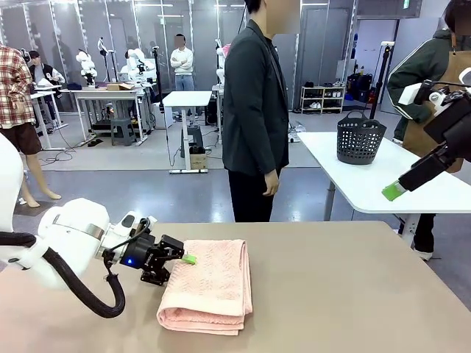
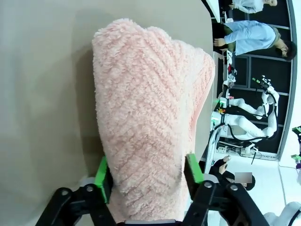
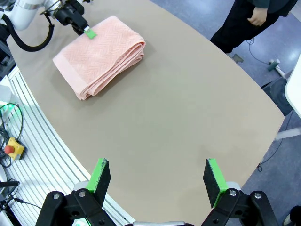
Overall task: Fold the towel.
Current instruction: Pick up the 100 cm Hotel Towel and place it on the left side of the table.
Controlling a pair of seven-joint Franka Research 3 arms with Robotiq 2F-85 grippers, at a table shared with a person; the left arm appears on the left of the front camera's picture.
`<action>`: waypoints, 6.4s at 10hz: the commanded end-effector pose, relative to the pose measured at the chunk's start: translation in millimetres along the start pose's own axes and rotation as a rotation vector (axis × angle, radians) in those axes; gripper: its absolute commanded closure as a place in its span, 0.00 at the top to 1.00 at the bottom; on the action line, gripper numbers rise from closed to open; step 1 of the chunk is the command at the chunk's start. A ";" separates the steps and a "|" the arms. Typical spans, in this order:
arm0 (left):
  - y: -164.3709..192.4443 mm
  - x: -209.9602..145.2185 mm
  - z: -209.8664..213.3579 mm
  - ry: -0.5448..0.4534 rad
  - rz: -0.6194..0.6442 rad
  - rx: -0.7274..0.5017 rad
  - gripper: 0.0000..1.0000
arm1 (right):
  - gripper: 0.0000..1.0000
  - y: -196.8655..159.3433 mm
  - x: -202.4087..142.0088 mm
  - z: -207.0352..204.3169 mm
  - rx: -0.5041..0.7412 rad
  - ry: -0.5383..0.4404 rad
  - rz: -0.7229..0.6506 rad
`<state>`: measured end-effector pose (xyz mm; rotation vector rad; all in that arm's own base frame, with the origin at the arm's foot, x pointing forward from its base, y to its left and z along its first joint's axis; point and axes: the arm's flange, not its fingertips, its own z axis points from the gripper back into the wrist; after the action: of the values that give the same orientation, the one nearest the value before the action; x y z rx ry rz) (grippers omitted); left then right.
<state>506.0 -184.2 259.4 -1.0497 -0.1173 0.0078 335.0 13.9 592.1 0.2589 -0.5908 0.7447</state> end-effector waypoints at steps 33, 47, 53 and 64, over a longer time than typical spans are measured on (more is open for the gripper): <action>95.3 33.1 309.8 -0.053 -0.026 0.204 0.16 | 1.00 0.2 -0.2 0.1 -0.007 0.006 -0.017; 73.6 11.6 349.8 -0.259 -0.030 0.389 1.00 | 1.00 0.2 -0.2 0.1 -0.007 0.006 -0.017; 56.2 7.2 358.1 -0.278 -0.067 0.364 1.00 | 1.00 0.2 -0.2 0.1 -0.007 0.006 -0.017; 56.2 7.2 358.1 -0.278 -0.067 0.364 1.00 | 1.00 0.2 -0.2 0.1 -0.007 0.006 -0.017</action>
<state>475.3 152.1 386.4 -0.6735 -0.3847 0.1037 335.1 13.5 592.1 0.2598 -0.5910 0.7444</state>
